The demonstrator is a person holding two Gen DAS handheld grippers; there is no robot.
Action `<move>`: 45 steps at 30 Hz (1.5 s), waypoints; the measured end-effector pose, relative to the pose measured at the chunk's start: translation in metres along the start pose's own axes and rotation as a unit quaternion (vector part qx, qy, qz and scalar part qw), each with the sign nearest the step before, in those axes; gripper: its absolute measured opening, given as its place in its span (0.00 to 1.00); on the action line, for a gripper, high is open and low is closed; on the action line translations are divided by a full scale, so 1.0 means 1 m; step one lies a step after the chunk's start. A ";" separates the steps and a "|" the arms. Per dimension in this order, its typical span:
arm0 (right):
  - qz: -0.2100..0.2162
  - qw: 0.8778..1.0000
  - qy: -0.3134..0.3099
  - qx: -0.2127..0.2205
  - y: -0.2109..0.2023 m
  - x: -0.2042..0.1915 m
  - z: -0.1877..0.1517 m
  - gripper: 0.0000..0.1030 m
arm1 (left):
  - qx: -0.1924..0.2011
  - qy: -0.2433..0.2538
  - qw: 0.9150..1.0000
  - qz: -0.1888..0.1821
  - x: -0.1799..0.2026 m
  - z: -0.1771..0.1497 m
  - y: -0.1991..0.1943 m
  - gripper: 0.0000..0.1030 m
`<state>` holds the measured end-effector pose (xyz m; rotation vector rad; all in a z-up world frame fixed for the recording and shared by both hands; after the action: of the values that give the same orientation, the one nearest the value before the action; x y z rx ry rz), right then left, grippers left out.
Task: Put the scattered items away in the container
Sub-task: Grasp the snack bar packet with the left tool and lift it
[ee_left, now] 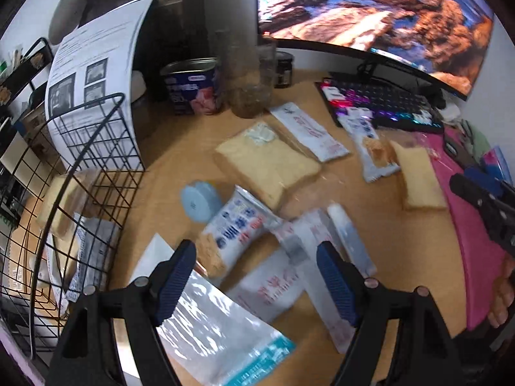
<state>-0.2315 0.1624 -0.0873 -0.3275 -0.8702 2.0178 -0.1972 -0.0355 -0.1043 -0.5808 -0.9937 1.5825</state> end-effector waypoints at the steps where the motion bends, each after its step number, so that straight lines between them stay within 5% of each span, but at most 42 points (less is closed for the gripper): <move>1: 0.016 1.000 -0.017 0.006 0.006 -0.006 0.006 0.58 | -0.004 -0.006 1.000 -0.003 -0.003 0.002 0.002 0.78; 9: 0.022 0.996 -0.076 -0.031 0.097 -0.022 0.047 0.58 | -0.007 -0.006 1.000 0.002 -0.009 0.004 0.006 0.78; 17: -0.006 0.994 -0.073 -0.083 0.151 -0.014 0.042 0.55 | -0.023 -0.008 1.000 0.007 -0.022 0.006 0.021 0.78; 26: 0.009 0.993 -0.072 -0.096 0.160 -0.011 0.033 0.40 | -0.052 0.026 0.998 0.011 -0.024 0.004 0.042 0.78; 40: 0.018 0.993 -0.070 -0.095 0.157 -0.012 0.032 0.38 | -0.086 0.069 0.994 -0.001 -0.027 0.005 0.070 0.78; 45: 0.010 0.993 -0.073 -0.088 0.156 -0.012 0.034 0.39 | -0.090 0.063 0.994 -0.014 -0.029 0.005 0.075 0.66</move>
<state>-0.3409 0.0810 -0.1718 -0.2886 -1.1445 2.0066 -0.2344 -0.0662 -0.1684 -0.7788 -1.0512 1.4225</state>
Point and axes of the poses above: each gripper's, at about its wrist camera, not at the fingertips, and y roughly the way its jaws point, x to its right, z to its top, the point moved 6 cm from there along y, roughly the way its jaws point, and after that the axes turned 15 degrees about -y, right-handed, at the moved point
